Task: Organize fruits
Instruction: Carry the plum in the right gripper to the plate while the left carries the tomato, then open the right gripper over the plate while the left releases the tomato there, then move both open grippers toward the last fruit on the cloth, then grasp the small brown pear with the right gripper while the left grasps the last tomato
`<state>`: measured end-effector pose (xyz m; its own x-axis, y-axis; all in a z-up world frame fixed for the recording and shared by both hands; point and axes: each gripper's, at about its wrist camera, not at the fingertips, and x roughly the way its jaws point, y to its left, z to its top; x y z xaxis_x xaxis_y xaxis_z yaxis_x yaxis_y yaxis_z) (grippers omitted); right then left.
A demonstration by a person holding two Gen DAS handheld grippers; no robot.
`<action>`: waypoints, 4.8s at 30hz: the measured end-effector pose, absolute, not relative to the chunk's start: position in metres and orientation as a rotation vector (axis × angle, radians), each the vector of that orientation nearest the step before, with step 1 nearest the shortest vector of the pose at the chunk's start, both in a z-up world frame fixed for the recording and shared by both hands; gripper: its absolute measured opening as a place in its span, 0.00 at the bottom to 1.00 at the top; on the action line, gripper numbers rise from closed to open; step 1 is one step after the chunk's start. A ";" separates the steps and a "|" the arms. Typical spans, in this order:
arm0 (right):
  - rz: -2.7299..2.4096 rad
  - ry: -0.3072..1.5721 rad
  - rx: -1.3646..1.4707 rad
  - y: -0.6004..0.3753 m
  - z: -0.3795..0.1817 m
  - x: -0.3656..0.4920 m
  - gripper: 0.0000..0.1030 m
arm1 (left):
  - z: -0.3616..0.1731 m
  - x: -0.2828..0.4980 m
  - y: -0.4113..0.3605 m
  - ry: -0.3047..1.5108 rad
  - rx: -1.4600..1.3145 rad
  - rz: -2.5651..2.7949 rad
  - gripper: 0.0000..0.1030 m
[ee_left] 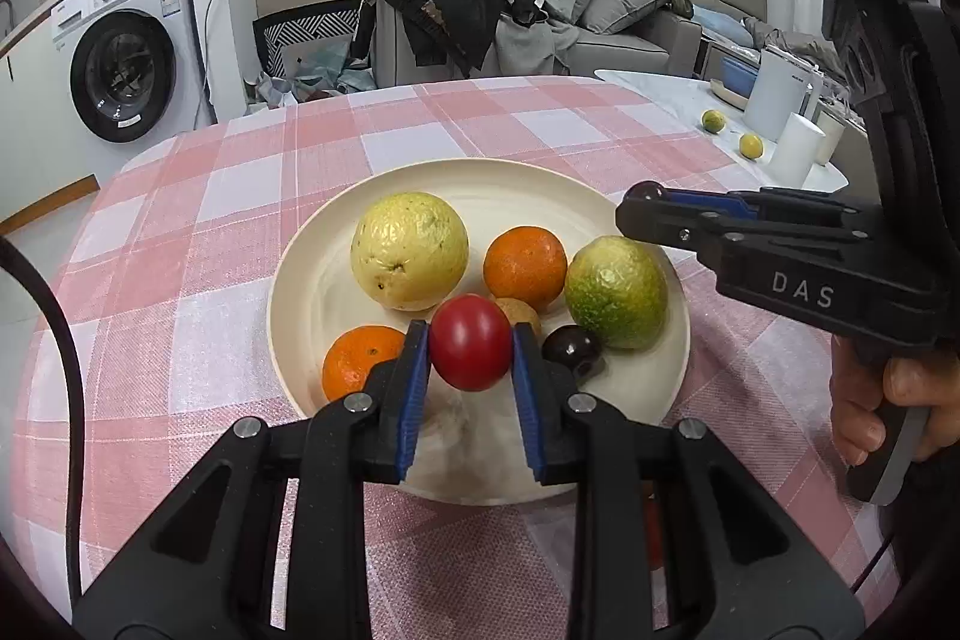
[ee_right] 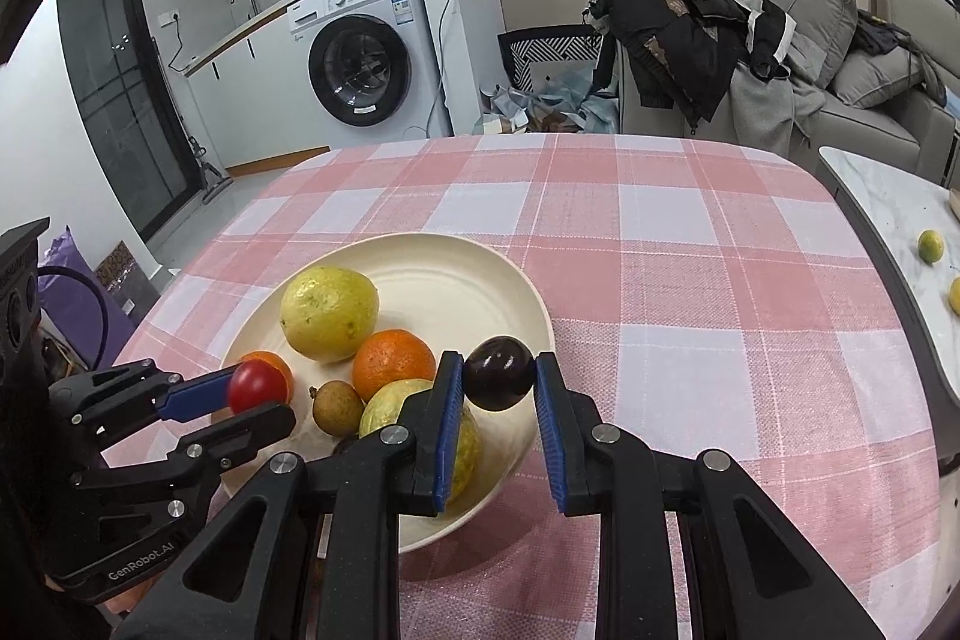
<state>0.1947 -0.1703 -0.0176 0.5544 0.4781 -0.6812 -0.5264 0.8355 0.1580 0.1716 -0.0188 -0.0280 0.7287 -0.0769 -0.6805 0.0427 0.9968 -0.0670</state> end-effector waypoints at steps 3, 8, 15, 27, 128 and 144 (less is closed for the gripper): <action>0.591 0.780 -0.074 -0.169 -0.019 0.195 0.24 | -0.028 0.172 -0.019 0.753 -0.047 -0.066 0.23; 0.605 0.785 -0.062 -0.170 -0.018 0.194 0.24 | -0.027 0.170 -0.017 0.741 -0.040 -0.058 0.23; 0.618 0.735 -0.033 -0.176 -0.007 0.184 0.40 | -0.020 0.157 -0.014 0.719 -0.028 -0.043 0.33; 0.696 0.640 -0.085 -0.181 0.014 0.126 0.90 | 0.009 0.103 -0.009 0.623 -0.001 0.018 0.86; 0.795 0.799 -0.300 -0.148 -0.019 0.096 0.26 | -0.053 0.106 -0.021 0.994 0.044 -0.141 0.69; 0.792 0.794 -0.298 -0.149 -0.017 0.096 0.26 | -0.040 0.099 -0.024 0.932 0.032 -0.204 0.26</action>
<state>0.0958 -0.1495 -0.0174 0.4384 0.5200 -0.7331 -0.7316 0.6803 0.0451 0.0989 -0.0240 -0.0399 0.5780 -0.1609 -0.8000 0.1882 0.9802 -0.0612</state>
